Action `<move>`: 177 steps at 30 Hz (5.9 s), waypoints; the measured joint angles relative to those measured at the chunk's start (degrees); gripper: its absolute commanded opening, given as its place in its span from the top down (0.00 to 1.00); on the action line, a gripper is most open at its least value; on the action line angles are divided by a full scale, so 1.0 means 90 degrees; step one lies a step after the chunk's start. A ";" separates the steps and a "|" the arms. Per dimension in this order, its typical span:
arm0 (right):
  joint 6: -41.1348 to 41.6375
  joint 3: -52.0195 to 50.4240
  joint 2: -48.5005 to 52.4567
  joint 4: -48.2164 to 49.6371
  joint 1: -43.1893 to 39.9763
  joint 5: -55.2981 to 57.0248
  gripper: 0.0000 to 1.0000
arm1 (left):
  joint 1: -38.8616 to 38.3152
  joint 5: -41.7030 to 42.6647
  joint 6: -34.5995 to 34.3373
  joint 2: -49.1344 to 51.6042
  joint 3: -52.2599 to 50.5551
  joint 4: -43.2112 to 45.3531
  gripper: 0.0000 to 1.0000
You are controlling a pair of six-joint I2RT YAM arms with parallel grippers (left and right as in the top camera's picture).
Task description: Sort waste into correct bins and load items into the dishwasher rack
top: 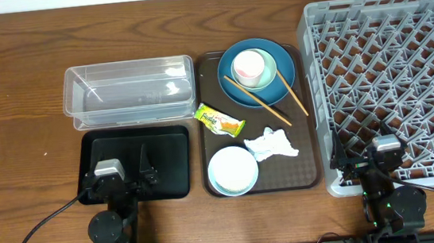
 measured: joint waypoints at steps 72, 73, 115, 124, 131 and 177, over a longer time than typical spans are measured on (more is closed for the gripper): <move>0.0000 0.0000 0.0000 0.0000 0.0000 0.0000 0.01 | 0.0000 0.1025 -0.0199 0.0000 0.0369 -0.0889 0.02; 0.0000 0.0000 0.0000 0.0002 0.0000 0.0000 0.01 | 0.0000 0.1124 -0.0294 0.0000 0.0447 -0.1124 0.02; 0.0000 0.0000 0.0002 0.0000 0.0000 0.0002 0.01 | -0.1681 0.3679 -0.1821 0.7293 0.5666 -0.4660 0.39; 0.0000 0.0000 0.0002 0.0000 0.0000 0.0005 0.01 | -0.4469 0.1608 -0.2191 0.7519 0.5680 -0.3045 0.42; 0.0002 0.0000 0.0002 0.0000 0.0000 0.0005 0.01 | -0.5797 -0.0027 -0.1766 0.8446 0.5683 -0.2356 0.41; 0.0002 0.0000 0.0002 0.0000 0.0000 0.0002 0.01 | -0.6076 -0.0138 -0.0942 1.0353 0.6943 -0.2858 0.43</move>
